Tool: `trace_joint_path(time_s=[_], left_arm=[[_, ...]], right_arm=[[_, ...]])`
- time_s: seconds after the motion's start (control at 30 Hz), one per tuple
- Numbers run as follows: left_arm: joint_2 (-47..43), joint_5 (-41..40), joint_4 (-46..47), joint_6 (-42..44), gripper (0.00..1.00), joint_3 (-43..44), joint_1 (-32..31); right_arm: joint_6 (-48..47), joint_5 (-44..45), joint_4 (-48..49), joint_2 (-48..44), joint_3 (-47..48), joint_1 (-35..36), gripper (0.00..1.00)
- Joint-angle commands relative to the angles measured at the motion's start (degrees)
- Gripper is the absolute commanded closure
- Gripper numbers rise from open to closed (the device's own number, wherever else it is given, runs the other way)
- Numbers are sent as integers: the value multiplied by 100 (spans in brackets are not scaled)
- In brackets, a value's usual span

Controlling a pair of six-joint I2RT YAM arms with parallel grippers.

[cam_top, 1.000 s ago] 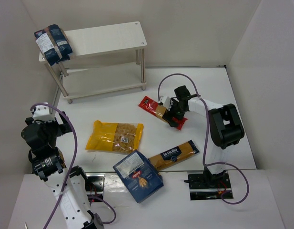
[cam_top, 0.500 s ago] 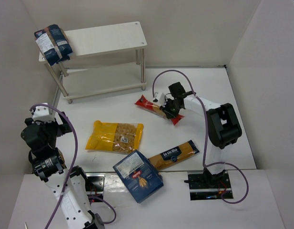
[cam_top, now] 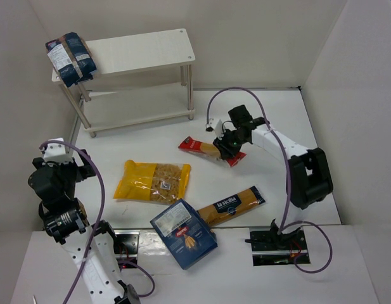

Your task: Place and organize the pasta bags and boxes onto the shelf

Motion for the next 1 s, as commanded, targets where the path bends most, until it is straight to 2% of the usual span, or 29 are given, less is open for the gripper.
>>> trace_joint_path(time_s=[0.0,0.33,0.53,0.6,0.97], left_arm=[[-162,111,170,-60,1,78,37],[-206,111,222,-60,1,25,37],[-311,111,222,-60,1,25,37],[-311,111,222,-60,1,25,37],[-258,5,222,-60,1,25,37]], right_arm=[[391,-1155,-71,-1055,349,100,100],[804,-1140,24,-1698,191,689,100],[1155,-1244,429,-1926,-3,690,100],[1252,-1297,508,-1988,198,690,100],[2095,-112,1448,-1988,603,1366,100]])
